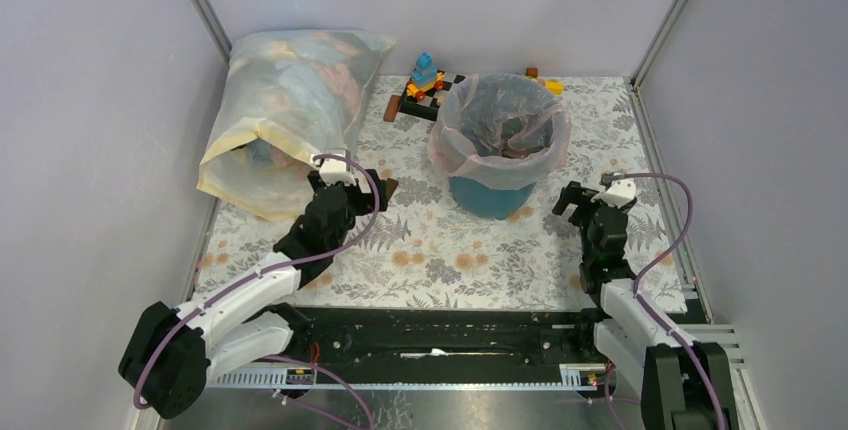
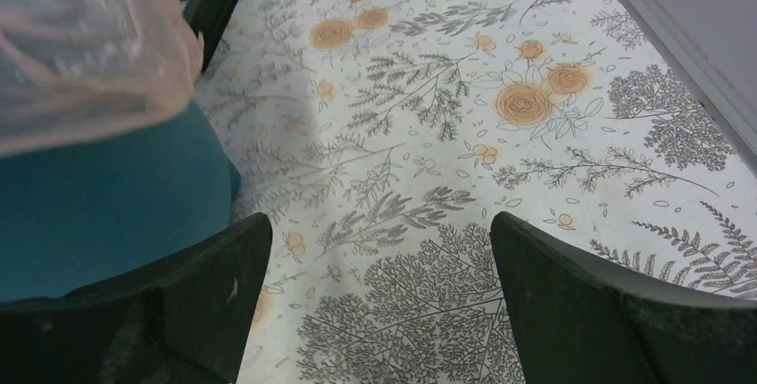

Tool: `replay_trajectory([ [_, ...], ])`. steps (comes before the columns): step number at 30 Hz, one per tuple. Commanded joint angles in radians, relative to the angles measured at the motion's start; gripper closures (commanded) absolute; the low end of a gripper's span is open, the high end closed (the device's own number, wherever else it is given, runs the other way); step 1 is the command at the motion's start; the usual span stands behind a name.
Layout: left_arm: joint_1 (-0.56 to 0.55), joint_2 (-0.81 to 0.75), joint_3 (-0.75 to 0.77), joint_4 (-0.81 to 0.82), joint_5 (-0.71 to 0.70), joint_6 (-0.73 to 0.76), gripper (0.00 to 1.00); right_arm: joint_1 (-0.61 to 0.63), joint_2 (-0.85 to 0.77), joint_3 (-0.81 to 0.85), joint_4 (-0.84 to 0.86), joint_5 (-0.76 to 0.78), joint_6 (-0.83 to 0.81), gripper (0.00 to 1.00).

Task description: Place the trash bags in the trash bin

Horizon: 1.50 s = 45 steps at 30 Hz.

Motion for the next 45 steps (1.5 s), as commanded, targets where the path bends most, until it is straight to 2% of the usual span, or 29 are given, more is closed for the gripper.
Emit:
replay_trajectory([
  [1,-0.02,-0.031,-0.053,0.14,-0.049,0.122,0.01,0.006,0.086,-0.081,0.334,-0.064,-0.137,0.0],
  [5,-0.02,-0.012,-0.077,0.182,-0.067,0.233,0.01,0.005,0.272,-0.089,0.511,-0.082,-0.159,0.0],
  [12,-0.016,0.014,-0.149,0.326,-0.19,0.322,0.01,0.007,0.741,-0.079,1.017,-0.029,-0.199,0.0],
  [13,-0.01,0.016,-0.167,0.356,-0.197,0.33,0.01,0.007,0.725,-0.075,0.997,-0.024,-0.196,0.0],
  [15,0.003,0.021,-0.194,0.393,-0.196,0.349,0.01,0.004,0.651,-0.024,0.777,0.023,-0.154,0.0],
  [17,0.006,0.032,-0.197,0.411,-0.219,0.384,0.01,0.004,0.702,0.026,0.78,0.056,-0.155,0.0],
  [19,0.007,0.033,-0.194,0.403,-0.233,0.379,0.01,0.002,0.674,0.081,0.611,0.06,-0.141,0.0],
  [22,0.012,0.017,-0.202,0.398,-0.233,0.375,0.01,0.001,0.697,0.062,0.689,0.059,-0.151,0.0],
  [24,0.024,0.018,-0.227,0.444,-0.232,0.406,0.01,0.001,0.679,0.07,0.641,0.062,-0.144,0.0],
  [27,0.08,0.086,-0.364,0.74,-0.156,0.462,0.01,0.001,0.691,0.064,0.674,0.06,-0.148,0.0],
  [29,0.178,0.184,-0.433,0.976,-0.068,0.437,0.01,0.001,0.689,0.065,0.665,0.059,-0.147,0.0],
  [30,0.201,0.216,-0.438,1.017,-0.051,0.435,0.01,0.001,0.689,0.065,0.67,0.059,-0.147,0.0],
  [32,0.273,0.268,-0.418,1.048,0.003,0.425,0.01,0.0,0.689,0.065,0.669,0.059,-0.147,0.0],
  [35,0.306,0.383,-0.347,1.046,0.047,0.473,0.01,0.001,0.689,0.065,0.668,0.059,-0.147,0.0],
  [36,0.312,0.448,-0.344,1.107,0.06,0.499,0.01,0.001,0.689,0.065,0.668,0.059,-0.147,0.0],
  [37,0.315,0.488,-0.343,1.189,-0.002,0.495,0.01,0.001,0.689,0.065,0.669,0.059,-0.147,0.0],
  [39,0.386,0.46,-0.337,1.103,0.098,0.416,0.01,0.001,0.689,0.065,0.668,0.059,-0.147,0.0],
  [41,0.451,0.5,-0.35,1.157,0.276,0.406,0.03,0.001,0.689,0.065,0.669,0.059,-0.147,0.0],
  [42,0.465,0.544,-0.345,1.207,0.292,0.412,0.03,0.001,0.689,0.064,0.668,0.06,-0.147,0.0],
  [44,0.477,0.505,-0.311,1.065,0.314,0.393,0.01,0.001,0.689,0.065,0.669,0.059,-0.147,0.0],
  [45,0.48,0.524,-0.31,1.11,0.292,0.391,0.01,0.001,0.689,0.065,0.669,0.059,-0.147,0.0],
])
